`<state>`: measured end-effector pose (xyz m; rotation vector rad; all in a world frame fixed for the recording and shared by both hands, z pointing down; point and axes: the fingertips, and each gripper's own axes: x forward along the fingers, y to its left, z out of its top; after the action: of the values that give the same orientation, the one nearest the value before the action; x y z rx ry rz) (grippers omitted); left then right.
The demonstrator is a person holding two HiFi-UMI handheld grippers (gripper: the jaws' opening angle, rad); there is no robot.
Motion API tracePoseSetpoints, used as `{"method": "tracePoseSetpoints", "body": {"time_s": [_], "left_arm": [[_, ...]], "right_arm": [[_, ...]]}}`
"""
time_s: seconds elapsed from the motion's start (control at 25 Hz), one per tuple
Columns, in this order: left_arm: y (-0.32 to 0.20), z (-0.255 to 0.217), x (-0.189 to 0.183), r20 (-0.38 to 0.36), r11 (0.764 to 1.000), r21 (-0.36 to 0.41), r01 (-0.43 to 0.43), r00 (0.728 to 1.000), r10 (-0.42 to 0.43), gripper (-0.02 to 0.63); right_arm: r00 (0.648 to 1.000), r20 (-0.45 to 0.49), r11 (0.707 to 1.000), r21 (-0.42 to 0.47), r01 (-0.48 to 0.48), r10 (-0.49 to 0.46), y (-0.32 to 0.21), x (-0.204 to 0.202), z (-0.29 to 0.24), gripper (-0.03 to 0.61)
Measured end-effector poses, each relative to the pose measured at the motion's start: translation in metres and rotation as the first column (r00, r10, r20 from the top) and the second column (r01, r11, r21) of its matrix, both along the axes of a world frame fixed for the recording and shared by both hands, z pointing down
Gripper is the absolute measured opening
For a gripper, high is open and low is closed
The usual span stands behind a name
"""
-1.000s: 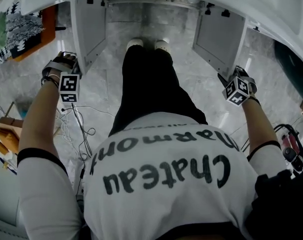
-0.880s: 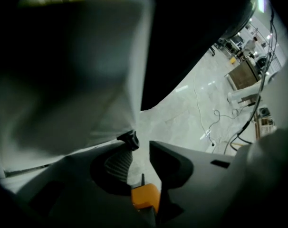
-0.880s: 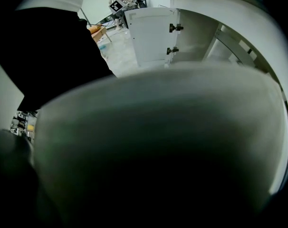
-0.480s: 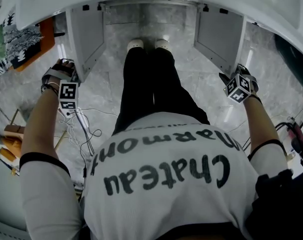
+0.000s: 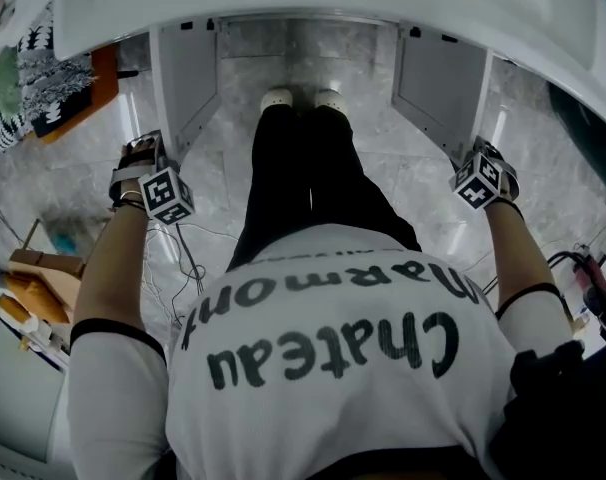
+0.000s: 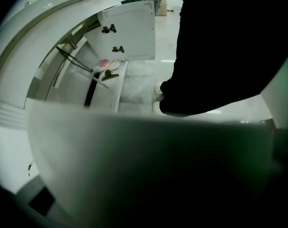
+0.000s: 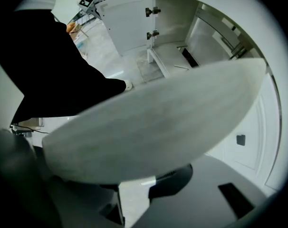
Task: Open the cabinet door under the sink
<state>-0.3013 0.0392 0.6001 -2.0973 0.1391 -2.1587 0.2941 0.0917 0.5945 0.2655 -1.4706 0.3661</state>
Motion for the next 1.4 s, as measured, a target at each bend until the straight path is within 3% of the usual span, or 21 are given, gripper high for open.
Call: {"method": "tracePoseSetpoints", "body": {"time_s": [0.16,0.32,0.48,0.52,0.72,0.88,0.96,1.0,1.12,1.2,1.28,1.32,1.4], "left_arm": [[-0.002,-0.001,-0.014,0.054,0.990,0.036,0.135,0.989,-0.137,0.115],[-0.003,-0.008,-0.020,0.048,0.948,0.050,0.315,0.947,-0.317,0.117],[-0.002,-0.015,-0.029,0.051,0.911,0.089,0.402,0.912,-0.408,0.101],[-0.003,-0.019,-0.033,0.047,0.889,0.100,0.446,0.891,-0.452,0.055],[-0.018,-0.046,-0.050,-0.041,0.717,0.143,0.682,0.728,-0.684,0.023],[-0.033,-0.065,-0.049,-0.113,0.660,0.171,0.731,0.680,-0.724,0.021],[-0.039,-0.073,-0.051,-0.149,0.616,0.179,0.767,0.640,-0.754,0.021],[-0.041,-0.076,-0.053,-0.171,0.581,0.179,0.794,0.607,-0.776,0.021],[-0.048,-0.089,-0.056,-0.244,0.449,0.156,0.880,0.475,-0.846,0.017],[-0.049,-0.095,-0.058,-0.286,0.370,0.131,0.920,0.392,-0.874,0.017],[-0.051,-0.103,-0.057,-0.329,0.310,0.101,0.945,0.326,-0.886,0.013],[-0.052,-0.108,-0.054,-0.354,0.287,0.082,0.954,0.297,-0.887,0.009],[-0.056,-0.120,-0.048,-0.408,0.246,0.036,0.969,0.239,-0.881,0.009]], "right_arm": [[0.990,-0.095,0.994,0.059,-0.094,0.099,-0.013,0.018,-0.008,0.058],[0.956,-0.159,0.965,0.125,-0.229,0.247,-0.022,0.035,-0.020,0.040],[0.925,-0.161,0.935,0.151,-0.321,0.344,-0.023,0.039,-0.030,0.038],[0.921,-0.160,0.931,0.152,-0.332,0.354,-0.022,0.038,-0.033,0.038],[0.903,-0.151,0.913,0.134,-0.385,0.403,-0.005,0.030,-0.050,0.038],[0.866,-0.118,0.868,0.176,-0.464,0.487,-0.005,0.029,-0.063,0.038],[0.831,-0.083,0.824,0.213,-0.525,0.550,-0.010,0.031,-0.070,0.038],[0.809,-0.065,0.797,0.232,-0.558,0.585,-0.014,0.033,-0.073,0.038],[0.731,-0.019,0.703,0.289,-0.649,0.682,-0.021,0.040,-0.087,0.037],[0.652,0.013,0.616,0.313,-0.723,0.759,-0.021,0.045,-0.096,0.032],[0.539,0.074,0.496,0.302,-0.814,0.839,-0.020,0.044,-0.102,0.028],[0.499,0.115,0.446,0.312,-0.839,0.859,-0.025,0.045,-0.106,0.026],[0.492,0.195,0.396,0.383,-0.834,0.848,-0.045,0.053,-0.120,0.025]]}}
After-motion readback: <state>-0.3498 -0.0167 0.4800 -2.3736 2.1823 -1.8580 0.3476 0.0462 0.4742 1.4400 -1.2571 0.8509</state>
